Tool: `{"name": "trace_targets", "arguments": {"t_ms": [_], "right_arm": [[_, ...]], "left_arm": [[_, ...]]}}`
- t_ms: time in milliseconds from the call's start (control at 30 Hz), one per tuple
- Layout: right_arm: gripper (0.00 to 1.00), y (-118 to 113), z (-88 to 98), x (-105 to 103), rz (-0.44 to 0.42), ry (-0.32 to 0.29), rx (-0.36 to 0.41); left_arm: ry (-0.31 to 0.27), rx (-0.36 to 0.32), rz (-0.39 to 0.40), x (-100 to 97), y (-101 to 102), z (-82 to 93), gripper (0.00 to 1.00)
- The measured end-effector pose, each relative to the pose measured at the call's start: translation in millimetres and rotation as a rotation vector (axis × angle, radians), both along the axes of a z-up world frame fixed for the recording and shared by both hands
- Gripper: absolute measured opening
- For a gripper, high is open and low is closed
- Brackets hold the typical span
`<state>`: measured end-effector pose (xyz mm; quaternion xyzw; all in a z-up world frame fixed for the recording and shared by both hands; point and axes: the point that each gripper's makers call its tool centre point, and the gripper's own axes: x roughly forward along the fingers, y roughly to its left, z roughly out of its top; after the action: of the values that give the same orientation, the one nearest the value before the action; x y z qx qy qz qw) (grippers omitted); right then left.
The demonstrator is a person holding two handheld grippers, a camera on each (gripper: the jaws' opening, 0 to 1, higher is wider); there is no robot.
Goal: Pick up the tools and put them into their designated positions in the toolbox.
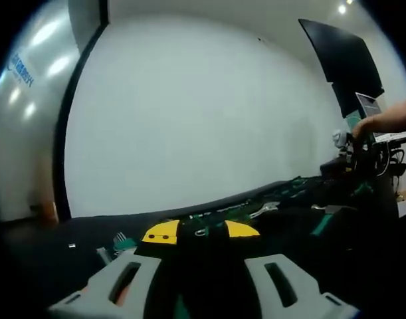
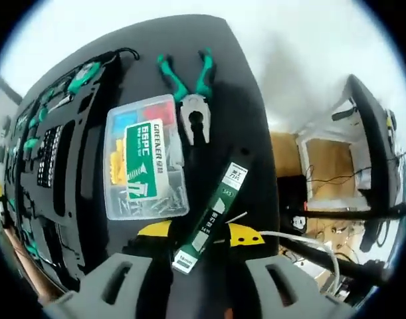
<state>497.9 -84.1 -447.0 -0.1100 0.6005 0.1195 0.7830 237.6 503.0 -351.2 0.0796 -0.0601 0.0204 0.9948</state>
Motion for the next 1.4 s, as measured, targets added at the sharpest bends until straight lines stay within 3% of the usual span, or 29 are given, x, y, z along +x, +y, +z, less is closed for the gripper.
{"name": "trace_targets", "arguments": {"t_ms": [100, 167, 267, 367, 467, 600, 633, 733, 1100, 1133, 1267, 1400], "right_arm": [[0.21, -2.6, 4.8, -6.0, -0.001, 0.020, 0.010], [0.17, -3.7, 7.8, -9.5, -0.071, 0.070, 0.052], [0.15, -8.9, 14.5, -10.0, -0.026, 0.067, 0.031], [0.15, -11.7, 27.5, -8.7, 0.015, 0.050, 0.014], [0.15, -5.1, 54.9, 12.5, 0.041, 0.007, 0.079], [0.15, -0.7, 76.4, 16.5, 0.098, -0.009, 0.102], [0.15, 7.2, 80.1, 3.7, 0.116, -0.013, 0.131], [0.15, 16.3, 91.6, 7.2, 0.149, -0.020, 0.164], [0.15, 76.8, 116.9, -28.2, 0.335, -0.017, 0.261], [0.15, 83.3, 121.8, -19.8, 0.358, -0.015, 0.270], [0.15, 109.4, 129.9, -22.3, 0.444, -0.027, 0.278], [0.04, 136.9, 132.6, -27.1, 0.520, -0.010, 0.285]], "left_arm": [[0.018, 0.005, 0.011, 1.7, 4.2, -3.0, 0.27], [0.012, 0.000, 0.007, 1.6, 3.5, -2.4, 0.27], [-0.014, 0.000, -0.020, -1.3, -4.9, 2.5, 0.27], [0.003, 0.013, -0.006, -0.5, -2.1, -0.2, 0.27], [-0.005, -0.001, -0.010, -1.1, -1.4, 0.6, 0.27], [0.005, 0.015, -0.004, 0.3, -0.3, -1.7, 0.27], [0.003, 0.015, -0.004, 0.4, -0.1, -1.6, 0.27], [0.003, 0.012, -0.003, -0.2, -0.3, -1.4, 0.27], [0.000, 0.011, -0.010, 0.2, -0.9, -1.1, 0.27], [0.000, 0.011, -0.009, 0.2, -0.8, -1.2, 0.27], [-0.001, 0.009, -0.010, 0.1, -0.9, -1.0, 0.27], [0.000, 0.010, -0.009, 0.4, -0.5, -1.1, 0.27]]}}
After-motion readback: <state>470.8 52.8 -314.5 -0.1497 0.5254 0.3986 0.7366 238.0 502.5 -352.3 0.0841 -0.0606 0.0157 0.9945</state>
